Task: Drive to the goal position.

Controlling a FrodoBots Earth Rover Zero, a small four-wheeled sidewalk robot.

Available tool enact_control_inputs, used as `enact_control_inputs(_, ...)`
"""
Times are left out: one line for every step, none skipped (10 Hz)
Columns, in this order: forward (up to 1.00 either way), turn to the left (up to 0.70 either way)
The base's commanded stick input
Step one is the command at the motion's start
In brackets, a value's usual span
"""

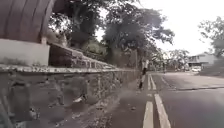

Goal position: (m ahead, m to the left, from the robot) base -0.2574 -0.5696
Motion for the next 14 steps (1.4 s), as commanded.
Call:
enact_control_inputs(0.45,0.27)
enact_control_inputs(0.45,0.27)
enact_control_inputs(0.45,0.27)
enact_control_inputs(0.45,0.27)
enact_control_inputs(0.45,0.27)
enact_control_inputs(0.45,0.27)
enact_control_inputs(0.39,0.23)
enact_control_inputs(0.38,0.23)
enact_control_inputs(0.15,0.71)
enact_control_inputs(0.06,0.56)
enact_control_inputs(0.00,0.45)
enact_control_inputs(0.00,0.45)
enact_control_inputs(0.00,0.45)
enact_control_inputs(0.00,0.45)
